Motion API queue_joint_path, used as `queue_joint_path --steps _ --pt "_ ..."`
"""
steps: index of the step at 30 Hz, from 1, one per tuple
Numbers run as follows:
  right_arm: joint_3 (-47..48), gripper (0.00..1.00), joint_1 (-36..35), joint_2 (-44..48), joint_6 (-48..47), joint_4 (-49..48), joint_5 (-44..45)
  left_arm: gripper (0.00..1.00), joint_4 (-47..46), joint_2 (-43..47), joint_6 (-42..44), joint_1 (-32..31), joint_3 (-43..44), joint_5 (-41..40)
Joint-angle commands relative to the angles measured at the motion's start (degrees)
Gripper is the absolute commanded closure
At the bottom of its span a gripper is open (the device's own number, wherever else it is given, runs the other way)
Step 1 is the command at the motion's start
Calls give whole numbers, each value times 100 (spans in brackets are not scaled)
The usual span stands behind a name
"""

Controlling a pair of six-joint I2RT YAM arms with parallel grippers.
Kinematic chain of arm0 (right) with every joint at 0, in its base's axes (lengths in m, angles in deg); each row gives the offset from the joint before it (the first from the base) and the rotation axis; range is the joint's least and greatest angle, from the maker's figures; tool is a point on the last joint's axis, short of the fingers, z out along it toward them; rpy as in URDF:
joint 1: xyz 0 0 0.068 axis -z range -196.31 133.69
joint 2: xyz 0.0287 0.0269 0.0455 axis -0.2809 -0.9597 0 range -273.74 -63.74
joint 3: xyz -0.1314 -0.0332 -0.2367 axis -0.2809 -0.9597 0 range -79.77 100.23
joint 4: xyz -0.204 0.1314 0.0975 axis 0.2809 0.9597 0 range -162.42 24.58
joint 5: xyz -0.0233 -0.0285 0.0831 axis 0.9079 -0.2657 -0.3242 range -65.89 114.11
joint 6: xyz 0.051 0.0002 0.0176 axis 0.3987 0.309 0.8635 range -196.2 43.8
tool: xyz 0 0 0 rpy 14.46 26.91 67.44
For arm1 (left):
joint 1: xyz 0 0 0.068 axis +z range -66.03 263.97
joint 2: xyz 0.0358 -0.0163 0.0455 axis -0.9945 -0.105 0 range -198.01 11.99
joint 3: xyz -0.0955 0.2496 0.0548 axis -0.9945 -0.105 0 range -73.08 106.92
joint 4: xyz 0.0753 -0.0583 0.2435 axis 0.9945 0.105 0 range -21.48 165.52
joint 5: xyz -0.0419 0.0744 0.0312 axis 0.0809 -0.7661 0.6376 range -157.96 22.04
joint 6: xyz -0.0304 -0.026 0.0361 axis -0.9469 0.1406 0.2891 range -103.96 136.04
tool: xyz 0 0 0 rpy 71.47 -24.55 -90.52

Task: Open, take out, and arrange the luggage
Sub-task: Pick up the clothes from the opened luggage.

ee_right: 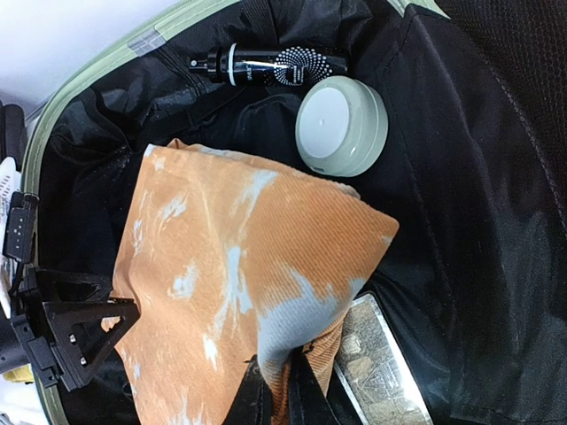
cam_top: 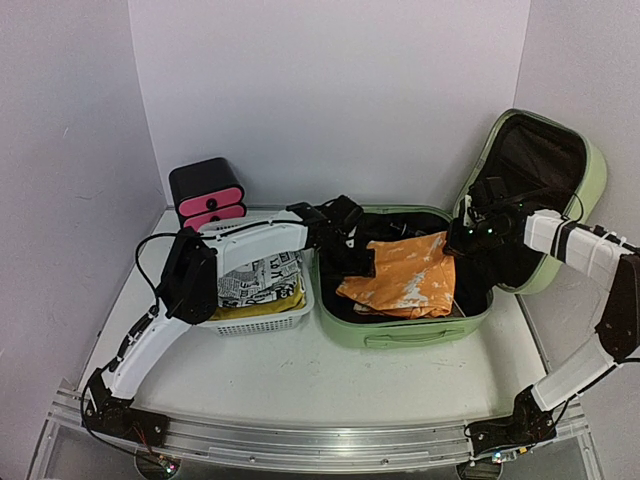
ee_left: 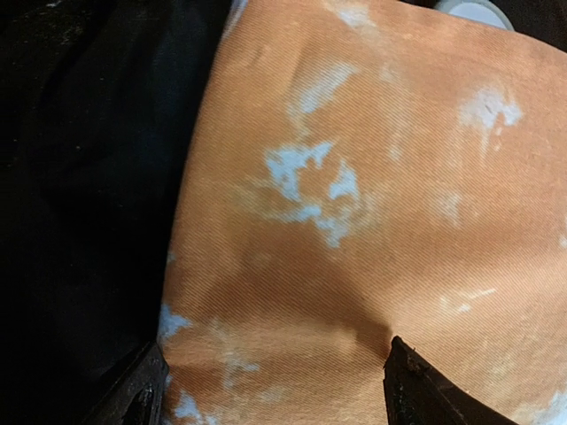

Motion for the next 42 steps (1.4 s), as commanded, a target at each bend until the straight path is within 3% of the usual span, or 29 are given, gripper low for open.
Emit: queue_joint_path --steps 1,9,13,15,20,24,28,35,42 --pt "18 100 36 102 50 -295 -106 12 387 -166 -203 84 300 -260" --pt "-52 100 37 82 56 -364 -186 18 26 -615 -489 75 587 1399" --pt "-61 100 34 80 66 -389 -221 20 -87 -594 -506 75 554 1755" --pt "-74 100 32 80 63 -409 -232 28 -213 -574 -514 75 492 1978" --pt "-88 100 31 62 80 -462 -340 65 -875 -607 -685 75 274 2528" --pt "-71 100 38 119 85 -464 -373 87 -1160 -586 -838 140 164 2779" --pt "-26 100 37 255 80 -453 -356 100 -1466 14 -704 197 -385 2534" --pt "399 100 33 847 71 -413 -612 100 -2269 1120 -930 199 -1119 2766" --pt "1071 100 30 1273 292 -335 -1439 100 -2783 1892 -1100 181 -1566 2898"
